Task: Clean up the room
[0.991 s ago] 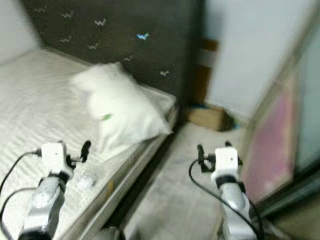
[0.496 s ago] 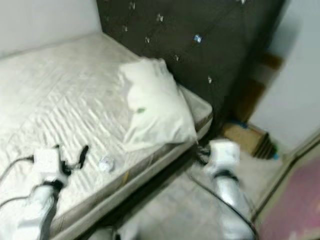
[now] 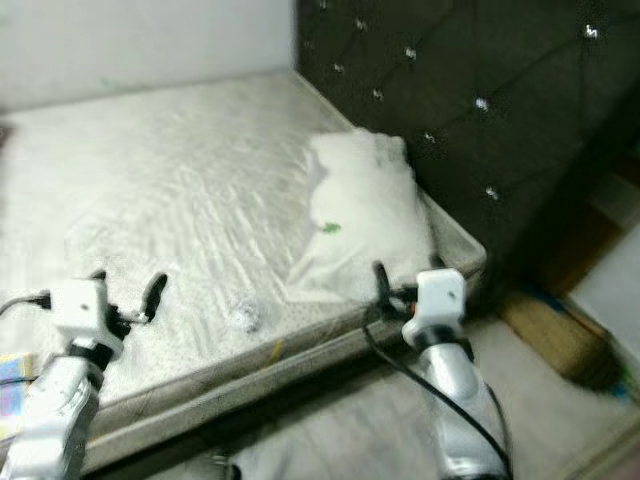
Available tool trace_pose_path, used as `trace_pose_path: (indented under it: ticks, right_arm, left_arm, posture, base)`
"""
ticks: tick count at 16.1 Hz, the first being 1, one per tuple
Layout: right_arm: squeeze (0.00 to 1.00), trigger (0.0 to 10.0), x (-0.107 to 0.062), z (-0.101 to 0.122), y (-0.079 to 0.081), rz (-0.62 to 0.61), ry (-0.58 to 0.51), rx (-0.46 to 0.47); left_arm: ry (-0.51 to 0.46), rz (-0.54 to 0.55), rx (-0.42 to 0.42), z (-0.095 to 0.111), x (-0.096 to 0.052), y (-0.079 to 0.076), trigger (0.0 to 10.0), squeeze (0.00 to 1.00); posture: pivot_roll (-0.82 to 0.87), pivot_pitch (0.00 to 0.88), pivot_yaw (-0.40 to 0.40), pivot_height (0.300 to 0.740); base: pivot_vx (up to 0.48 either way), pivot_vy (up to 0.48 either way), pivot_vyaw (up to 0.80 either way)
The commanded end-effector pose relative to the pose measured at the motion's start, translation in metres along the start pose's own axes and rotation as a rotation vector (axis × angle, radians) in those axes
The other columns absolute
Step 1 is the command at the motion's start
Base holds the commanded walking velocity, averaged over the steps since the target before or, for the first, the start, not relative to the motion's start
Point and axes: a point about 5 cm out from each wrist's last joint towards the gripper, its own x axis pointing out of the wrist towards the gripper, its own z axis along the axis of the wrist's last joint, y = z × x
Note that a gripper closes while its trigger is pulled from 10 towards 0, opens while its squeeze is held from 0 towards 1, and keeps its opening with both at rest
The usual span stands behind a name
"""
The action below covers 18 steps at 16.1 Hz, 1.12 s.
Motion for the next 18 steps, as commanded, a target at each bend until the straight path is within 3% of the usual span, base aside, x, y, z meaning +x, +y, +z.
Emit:
trace_pose_path:
  ticks: [1,11,13,18]
  right_arm:
    - [0.00,10.0,0.000,0.004,-0.002,-0.007,-0.004,0.007]
    - [0.00,10.0,0.002,0.015,-0.004,-0.034,-0.023,0.012]
    - [0.00,10.0,0.000,0.020,-0.008,-0.053,-0.052,0.066]
    - [0.00,10.0,-0.005,0.015,-0.015,-0.123,-0.011,0.043]
  left_arm:
    - [0.022,-0.003,0.009,-0.001,-0.003,0.002,10.0,0.00]
    - [0.037,0.014,-0.013,0.002,-0.004,0.002,10.0,0.00]
    - [0.036,0.019,-0.014,0.003,-0.005,0.002,10.0,0.00]
    - [0.041,0.004,-0.019,0.002,-0.011,0.003,10.0,0.00]
  posture:
    - [0.01,0.041,-0.064,0.740]
    - [-0.01,0.080,-0.058,0.740]
    - [-0.02,0.087,-0.059,0.740]
    - [-0.01,0.101,-0.054,0.740]
  base:
    - [0.000,0.000,0.80]
    - [0.000,0.000,0.80]
    - [0.000,0.000,0.00]
    - [0.000,0.000,0.00]
